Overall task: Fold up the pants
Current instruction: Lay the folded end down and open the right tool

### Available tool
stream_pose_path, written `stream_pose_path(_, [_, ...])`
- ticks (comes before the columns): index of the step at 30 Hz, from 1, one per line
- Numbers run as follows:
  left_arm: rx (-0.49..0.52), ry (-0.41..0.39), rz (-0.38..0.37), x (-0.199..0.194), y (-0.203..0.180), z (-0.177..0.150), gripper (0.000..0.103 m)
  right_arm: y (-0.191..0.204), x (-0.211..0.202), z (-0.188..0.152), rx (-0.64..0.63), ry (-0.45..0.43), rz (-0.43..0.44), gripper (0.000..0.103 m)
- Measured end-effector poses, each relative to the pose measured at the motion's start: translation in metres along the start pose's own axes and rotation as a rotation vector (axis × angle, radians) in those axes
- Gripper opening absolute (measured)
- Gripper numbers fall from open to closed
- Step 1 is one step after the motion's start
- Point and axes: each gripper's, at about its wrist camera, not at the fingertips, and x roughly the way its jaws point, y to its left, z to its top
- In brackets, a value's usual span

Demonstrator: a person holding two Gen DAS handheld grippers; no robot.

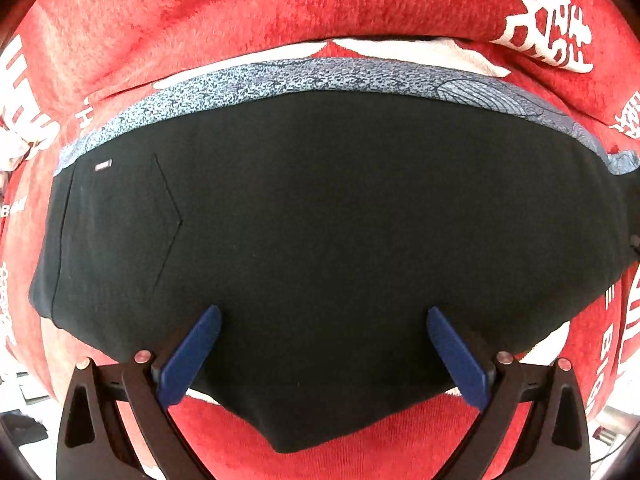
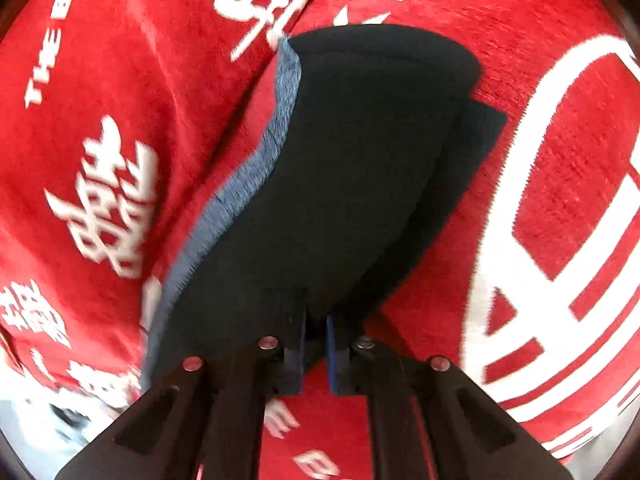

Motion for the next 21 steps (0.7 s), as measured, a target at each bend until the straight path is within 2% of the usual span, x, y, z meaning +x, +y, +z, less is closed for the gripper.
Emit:
stream_pose_path(2, [0.006,0.000,0.004,0.000,0.001,0.000,0.103,0.000,0.001,0.000,-0.019,-0.001,-0.007,0.009])
stream_pose_path(4, [0.007,0.000,0.000,0.001,0.002,-0.002,0.103,0.008,0.000,-0.003,-0.048,-0.010,-0.044,0.014])
stream_pose_path(6, [0.012,-0.003,-0.001,0.001,0.001,-0.002,0.103,0.016,0.002,-0.008,-0.051,0.001,-0.099,0.035])
stream_pose_path(8, [0.011,-0.005,-0.001,0.001,0.001,-0.002,0.103,0.010,-0.005,-0.018,-0.043,0.013,-0.137,0.043])
stream_pose_path(11, [0.004,-0.009,-0.006,0.001,0.001,-0.003,0.103,0.024,-0.011,-0.034,-0.094,0.030,-0.146,0.043])
stream_pose_path(14, [-0.005,-0.011,-0.017,0.001,0.000,-0.004,0.103,0.054,-0.009,-0.062,-0.214,0.074,-0.123,0.047])
stream_pose_path(18, [0.012,-0.007,-0.024,0.003,0.000,-0.002,0.103,0.111,0.014,-0.103,-0.428,0.118,-0.105,0.051])
stream_pose_path(21, [0.008,-0.002,-0.026,0.005,0.000,0.003,0.103,0.143,0.033,-0.120,-0.524,0.117,-0.108,0.054])
